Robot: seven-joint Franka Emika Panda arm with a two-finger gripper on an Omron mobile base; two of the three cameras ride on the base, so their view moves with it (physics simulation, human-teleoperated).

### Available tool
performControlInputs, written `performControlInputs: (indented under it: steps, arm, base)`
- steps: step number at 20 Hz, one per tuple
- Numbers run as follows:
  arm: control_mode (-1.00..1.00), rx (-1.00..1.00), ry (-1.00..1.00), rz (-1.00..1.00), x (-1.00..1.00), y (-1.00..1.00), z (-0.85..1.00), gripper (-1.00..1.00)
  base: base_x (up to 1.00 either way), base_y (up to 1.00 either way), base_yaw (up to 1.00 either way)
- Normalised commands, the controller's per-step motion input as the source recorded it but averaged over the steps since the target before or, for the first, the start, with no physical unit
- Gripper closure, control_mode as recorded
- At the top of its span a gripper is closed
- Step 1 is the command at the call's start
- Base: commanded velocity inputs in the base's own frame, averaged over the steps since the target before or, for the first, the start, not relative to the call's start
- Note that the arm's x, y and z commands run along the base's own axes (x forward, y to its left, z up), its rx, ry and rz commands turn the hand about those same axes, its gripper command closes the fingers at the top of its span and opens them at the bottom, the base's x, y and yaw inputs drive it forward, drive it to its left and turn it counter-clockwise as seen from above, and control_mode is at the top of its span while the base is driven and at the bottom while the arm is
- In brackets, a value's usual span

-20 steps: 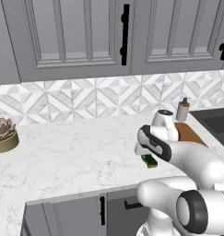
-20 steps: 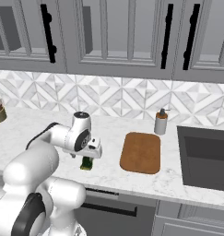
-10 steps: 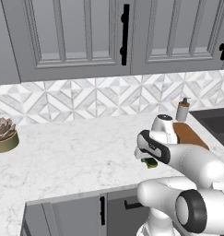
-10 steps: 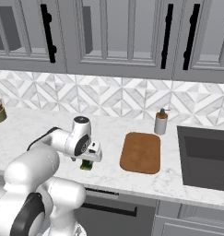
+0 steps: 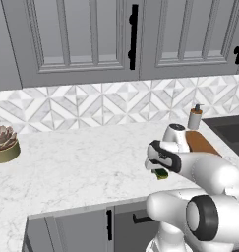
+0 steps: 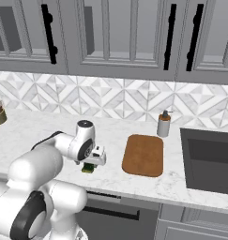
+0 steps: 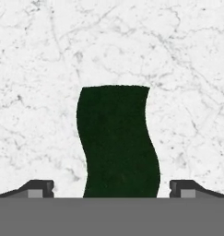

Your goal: Pick up the sponge from the counter and clean the cutting board by briefly scrubbing or pressing down on the cutting board. Once finished, release the sponge.

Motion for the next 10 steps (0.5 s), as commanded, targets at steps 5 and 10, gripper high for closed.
performControlInputs:
  steps: [5,10]
  arm:
    - [-1.00,0.00,0.00,0.00,0.12,-0.02,-0.03,-1.00]
    - [-1.00,0.00,0.00,0.00,0.00,0.00,-0.03,-1.00]
  base:
    - [0.00,0.00,0.00]
    - [0.00,0.00,0.00]
